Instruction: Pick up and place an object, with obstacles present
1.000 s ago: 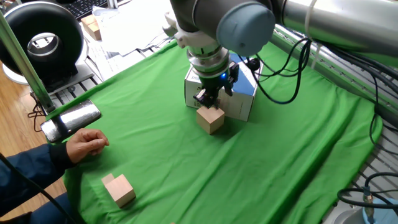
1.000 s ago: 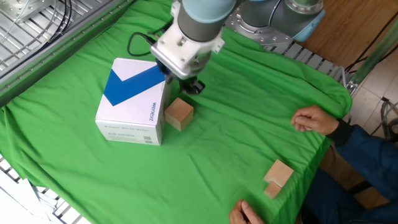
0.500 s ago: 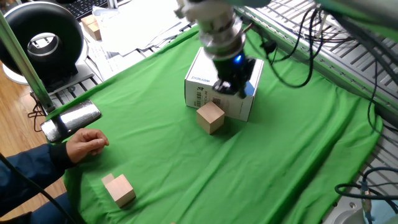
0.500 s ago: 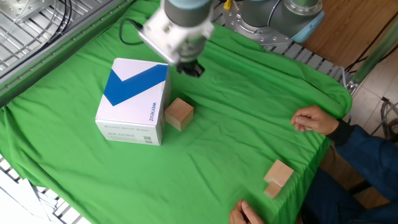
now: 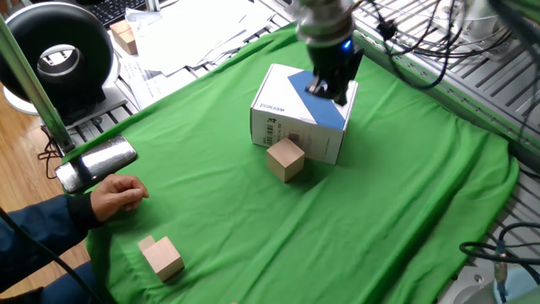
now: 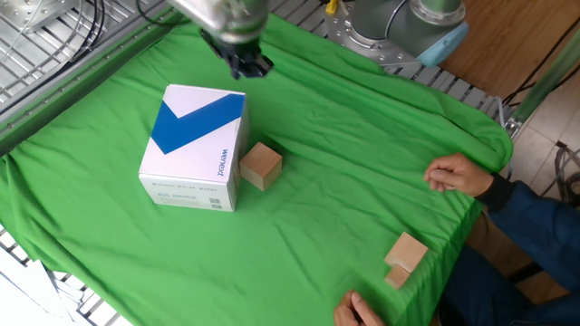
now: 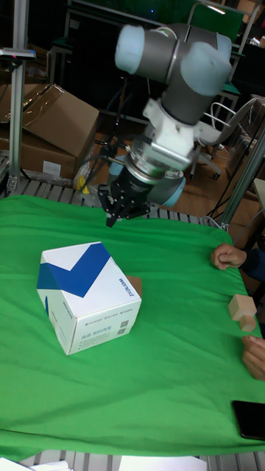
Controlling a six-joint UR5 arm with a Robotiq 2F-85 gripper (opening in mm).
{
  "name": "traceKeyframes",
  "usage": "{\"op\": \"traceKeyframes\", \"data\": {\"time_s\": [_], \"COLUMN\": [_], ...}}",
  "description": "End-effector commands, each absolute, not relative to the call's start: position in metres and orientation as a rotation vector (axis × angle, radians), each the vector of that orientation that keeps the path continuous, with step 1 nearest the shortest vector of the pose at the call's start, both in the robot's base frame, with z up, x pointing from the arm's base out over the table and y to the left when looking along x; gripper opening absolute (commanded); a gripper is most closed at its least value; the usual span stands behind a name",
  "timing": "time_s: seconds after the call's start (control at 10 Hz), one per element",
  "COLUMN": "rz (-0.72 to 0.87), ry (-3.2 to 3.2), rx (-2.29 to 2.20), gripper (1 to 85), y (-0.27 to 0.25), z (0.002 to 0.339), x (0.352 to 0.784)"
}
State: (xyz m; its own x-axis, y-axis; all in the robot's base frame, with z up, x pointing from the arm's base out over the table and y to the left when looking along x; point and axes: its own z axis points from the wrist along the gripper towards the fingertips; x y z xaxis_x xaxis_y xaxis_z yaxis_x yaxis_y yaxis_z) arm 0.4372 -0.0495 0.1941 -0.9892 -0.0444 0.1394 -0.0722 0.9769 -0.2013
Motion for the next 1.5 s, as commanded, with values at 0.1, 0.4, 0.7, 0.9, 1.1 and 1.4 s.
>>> {"op": "traceKeyframes", "data": {"time_s": [0.1,0.4,0.7,0.9,1.1,1.4], "rz": [0.246,0.262,0.209,0.203,0.19,0.171], "ry": [-3.109,-3.181,-3.202,-3.188,-3.18,-3.161], "rx": [0.133,0.154,0.116,0.126,0.146,0.167], "gripper": [1.0,1.0,1.0,1.0,1.0,1.0], "y": [-0.073,-0.087,-0.079,-0.08,-0.076,-0.067], "z": [0.212,0.217,0.216,0.214,0.21,0.208], "x": [0.456,0.466,0.467,0.463,0.463,0.458]}}
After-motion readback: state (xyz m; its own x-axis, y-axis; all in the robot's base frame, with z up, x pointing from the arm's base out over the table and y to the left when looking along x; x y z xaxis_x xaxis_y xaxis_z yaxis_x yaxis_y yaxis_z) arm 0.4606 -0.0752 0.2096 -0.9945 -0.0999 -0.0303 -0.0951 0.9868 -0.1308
